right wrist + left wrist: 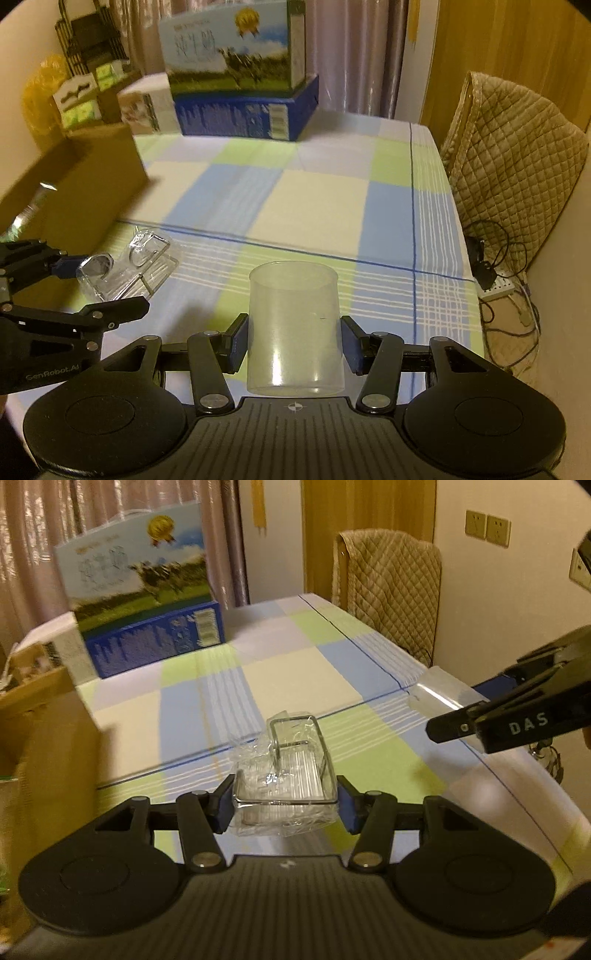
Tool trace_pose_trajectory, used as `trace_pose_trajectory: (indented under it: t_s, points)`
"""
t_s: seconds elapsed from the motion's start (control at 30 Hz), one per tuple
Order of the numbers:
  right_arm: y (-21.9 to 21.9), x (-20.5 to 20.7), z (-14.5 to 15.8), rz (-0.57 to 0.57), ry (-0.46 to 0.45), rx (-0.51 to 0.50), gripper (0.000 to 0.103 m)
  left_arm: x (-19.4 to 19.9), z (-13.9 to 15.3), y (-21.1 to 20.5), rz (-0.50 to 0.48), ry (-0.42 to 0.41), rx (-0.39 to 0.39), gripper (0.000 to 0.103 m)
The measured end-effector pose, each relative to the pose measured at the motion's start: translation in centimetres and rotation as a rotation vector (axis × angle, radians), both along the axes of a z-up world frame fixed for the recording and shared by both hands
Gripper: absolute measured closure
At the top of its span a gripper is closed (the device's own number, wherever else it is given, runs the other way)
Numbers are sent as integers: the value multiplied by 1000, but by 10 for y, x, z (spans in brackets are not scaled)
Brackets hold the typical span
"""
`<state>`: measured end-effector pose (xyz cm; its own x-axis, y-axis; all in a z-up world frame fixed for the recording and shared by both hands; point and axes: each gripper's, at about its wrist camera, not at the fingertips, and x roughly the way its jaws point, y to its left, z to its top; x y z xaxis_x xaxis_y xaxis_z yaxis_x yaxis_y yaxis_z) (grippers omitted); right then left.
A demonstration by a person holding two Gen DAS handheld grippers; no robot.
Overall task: Organize objects
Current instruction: 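Carry the wire rack and clear cup over the cardboard box with both tools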
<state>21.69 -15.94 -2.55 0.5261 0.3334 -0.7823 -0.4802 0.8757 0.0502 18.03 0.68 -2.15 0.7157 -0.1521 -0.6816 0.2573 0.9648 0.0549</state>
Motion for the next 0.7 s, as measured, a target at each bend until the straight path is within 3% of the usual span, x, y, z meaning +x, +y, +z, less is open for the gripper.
trace_pose_trajectory:
  t_s: [0.37, 0.7]
  points:
    - [35, -94, 48, -15, -14, 71, 54, -88, 64, 47, 25, -26, 16, 53]
    - [90, -161, 65, 39, -43, 124, 54, -162, 88, 100, 101, -26, -5, 53]
